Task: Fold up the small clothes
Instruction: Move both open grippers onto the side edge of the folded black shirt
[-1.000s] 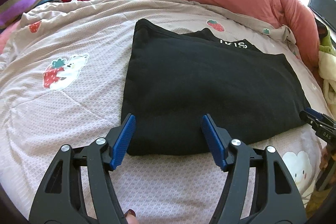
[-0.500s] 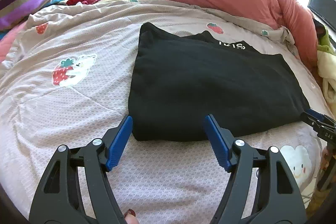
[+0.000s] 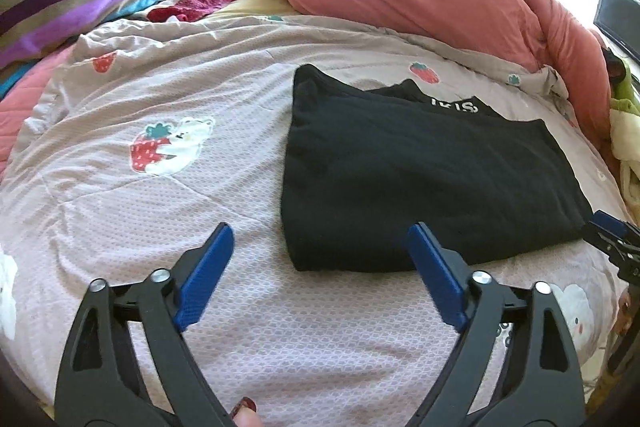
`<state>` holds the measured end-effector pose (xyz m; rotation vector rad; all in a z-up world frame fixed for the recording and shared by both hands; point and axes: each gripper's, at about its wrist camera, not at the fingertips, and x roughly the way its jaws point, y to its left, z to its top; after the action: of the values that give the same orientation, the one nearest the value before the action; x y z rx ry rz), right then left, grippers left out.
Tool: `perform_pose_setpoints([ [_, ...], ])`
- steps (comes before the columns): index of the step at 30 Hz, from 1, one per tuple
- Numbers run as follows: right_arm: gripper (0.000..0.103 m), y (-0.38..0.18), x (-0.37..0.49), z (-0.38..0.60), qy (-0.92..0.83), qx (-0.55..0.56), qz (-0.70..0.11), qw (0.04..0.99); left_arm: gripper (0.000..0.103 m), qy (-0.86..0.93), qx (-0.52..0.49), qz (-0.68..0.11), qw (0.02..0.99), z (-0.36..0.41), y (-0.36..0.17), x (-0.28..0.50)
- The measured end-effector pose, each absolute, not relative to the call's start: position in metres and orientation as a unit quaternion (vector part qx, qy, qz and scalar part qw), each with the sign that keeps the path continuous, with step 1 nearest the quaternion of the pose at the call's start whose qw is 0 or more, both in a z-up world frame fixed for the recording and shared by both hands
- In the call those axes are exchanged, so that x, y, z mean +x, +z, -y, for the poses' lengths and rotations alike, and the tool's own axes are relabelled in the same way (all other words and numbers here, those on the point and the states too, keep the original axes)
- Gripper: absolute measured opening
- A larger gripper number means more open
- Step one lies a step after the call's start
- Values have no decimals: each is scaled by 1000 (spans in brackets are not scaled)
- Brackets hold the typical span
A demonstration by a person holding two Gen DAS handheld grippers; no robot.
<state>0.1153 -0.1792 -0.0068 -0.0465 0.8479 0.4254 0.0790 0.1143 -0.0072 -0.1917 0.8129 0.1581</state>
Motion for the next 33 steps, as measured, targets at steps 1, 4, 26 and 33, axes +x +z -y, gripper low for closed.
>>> perform_pose_setpoints([
  [1,92,-5,115,175,209,-25,-406,889,89,79,-94,-393,911,-116,-6,79],
  [4,93,-1,113,159,227,-34,-397,889,91,83,-96,-391,911,-121,-4,79],
  [26,94,-6,97,17,343,-165,-348,857,93,122,-114,-404,900,-181,9,119],
  [33,94,-15,91,-14,363,-207,-334,845,93,126,-92,-409,899,-186,11,139],
])
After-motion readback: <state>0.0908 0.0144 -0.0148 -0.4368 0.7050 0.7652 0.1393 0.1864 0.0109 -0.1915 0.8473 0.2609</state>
